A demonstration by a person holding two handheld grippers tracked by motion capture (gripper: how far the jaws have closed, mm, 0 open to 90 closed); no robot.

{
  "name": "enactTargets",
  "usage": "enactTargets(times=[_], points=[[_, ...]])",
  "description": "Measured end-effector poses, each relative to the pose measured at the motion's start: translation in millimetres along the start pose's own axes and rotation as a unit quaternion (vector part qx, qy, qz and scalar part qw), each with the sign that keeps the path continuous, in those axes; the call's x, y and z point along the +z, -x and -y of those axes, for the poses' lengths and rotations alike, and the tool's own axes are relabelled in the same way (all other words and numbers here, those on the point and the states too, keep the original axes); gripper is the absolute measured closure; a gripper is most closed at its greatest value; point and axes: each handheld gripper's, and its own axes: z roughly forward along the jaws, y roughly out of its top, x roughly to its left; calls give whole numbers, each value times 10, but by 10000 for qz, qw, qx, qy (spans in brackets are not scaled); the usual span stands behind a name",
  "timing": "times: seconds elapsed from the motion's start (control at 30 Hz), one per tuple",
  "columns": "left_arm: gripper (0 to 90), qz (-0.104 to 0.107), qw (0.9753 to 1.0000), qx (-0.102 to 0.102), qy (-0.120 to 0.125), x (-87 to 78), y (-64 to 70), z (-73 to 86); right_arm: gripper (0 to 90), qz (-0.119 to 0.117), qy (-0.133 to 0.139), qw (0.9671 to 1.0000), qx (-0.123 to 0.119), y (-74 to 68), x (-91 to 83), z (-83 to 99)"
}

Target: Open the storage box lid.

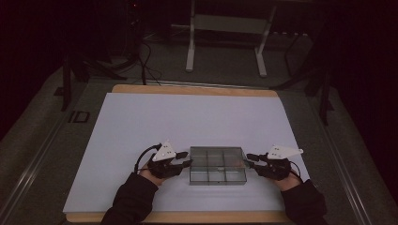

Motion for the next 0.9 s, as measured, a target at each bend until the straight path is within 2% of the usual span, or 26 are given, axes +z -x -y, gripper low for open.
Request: enactTargets(times=[0.17, 0.6, 0.8, 0.9], points=[[636, -83, 9999, -44, 88, 33, -25, -49, 673, 39, 81, 10000, -3, 22, -10, -58], [639, -216, 9994, 62, 277, 93, -72, -199, 675, 127, 255, 9996, -92, 66, 4, -217], [661, -287, 9988, -39, 397, 136, -93, -256, 683, 366, 411, 9985, -74, 86, 34, -266], [675, -335, 9986, -84, 404, 165, -113, -283, 694, 401, 450, 9982, -19, 111, 42, -285]])
